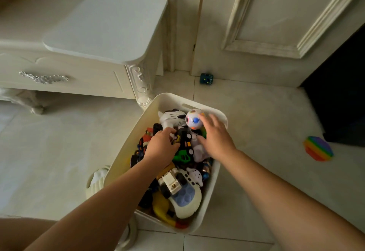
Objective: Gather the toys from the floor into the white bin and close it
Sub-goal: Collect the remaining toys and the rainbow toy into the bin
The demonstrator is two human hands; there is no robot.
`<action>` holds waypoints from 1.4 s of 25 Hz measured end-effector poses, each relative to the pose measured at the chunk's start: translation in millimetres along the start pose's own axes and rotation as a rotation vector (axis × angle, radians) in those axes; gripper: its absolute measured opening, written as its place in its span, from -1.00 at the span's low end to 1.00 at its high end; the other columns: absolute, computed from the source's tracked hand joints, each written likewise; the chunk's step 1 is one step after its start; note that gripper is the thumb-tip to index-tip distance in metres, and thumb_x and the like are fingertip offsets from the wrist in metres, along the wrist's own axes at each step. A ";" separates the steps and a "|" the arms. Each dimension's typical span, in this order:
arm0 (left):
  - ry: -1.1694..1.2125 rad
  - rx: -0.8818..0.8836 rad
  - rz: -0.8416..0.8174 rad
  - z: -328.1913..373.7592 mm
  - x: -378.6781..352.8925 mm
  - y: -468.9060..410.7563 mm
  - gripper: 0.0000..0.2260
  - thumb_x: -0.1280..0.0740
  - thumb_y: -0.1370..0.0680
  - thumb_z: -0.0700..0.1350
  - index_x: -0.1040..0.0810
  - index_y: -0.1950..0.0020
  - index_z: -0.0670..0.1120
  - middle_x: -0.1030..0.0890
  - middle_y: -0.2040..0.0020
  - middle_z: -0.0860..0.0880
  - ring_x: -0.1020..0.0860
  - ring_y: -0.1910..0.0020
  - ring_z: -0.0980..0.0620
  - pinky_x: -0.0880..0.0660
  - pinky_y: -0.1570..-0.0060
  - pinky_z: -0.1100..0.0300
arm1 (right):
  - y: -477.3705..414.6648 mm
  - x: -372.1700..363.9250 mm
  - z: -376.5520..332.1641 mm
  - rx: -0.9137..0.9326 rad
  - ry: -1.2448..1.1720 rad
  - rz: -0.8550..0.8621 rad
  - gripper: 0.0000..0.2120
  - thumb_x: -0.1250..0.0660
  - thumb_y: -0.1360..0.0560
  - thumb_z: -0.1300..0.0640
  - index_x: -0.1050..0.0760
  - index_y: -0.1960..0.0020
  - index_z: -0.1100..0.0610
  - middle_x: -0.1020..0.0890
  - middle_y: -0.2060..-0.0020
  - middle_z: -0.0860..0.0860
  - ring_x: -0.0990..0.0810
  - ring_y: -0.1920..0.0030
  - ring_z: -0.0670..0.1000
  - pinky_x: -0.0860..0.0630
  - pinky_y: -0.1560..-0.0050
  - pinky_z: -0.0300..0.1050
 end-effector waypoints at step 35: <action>-0.240 -0.350 -0.467 211.3 -261.2 -51.3 -0.59 -0.22 -0.60 0.07 -0.36 -0.43 0.01 -0.41 -0.39 -0.08 -0.47 -0.28 -0.08 -0.36 -0.32 0.14 | 68.1 35.7 322.3 -0.877 -0.361 0.282 -0.35 -0.27 -0.53 0.14 -0.07 -0.55 0.04 -0.18 -0.50 0.10 -0.31 -0.42 0.17 -0.36 -0.33 0.03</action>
Point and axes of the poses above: each hand's wrist, its own y-axis away from the middle knuckle, its own x-axis out of the back of the hand, z = x × y, the point moved 2 cm from there along -y, towards the middle knuckle
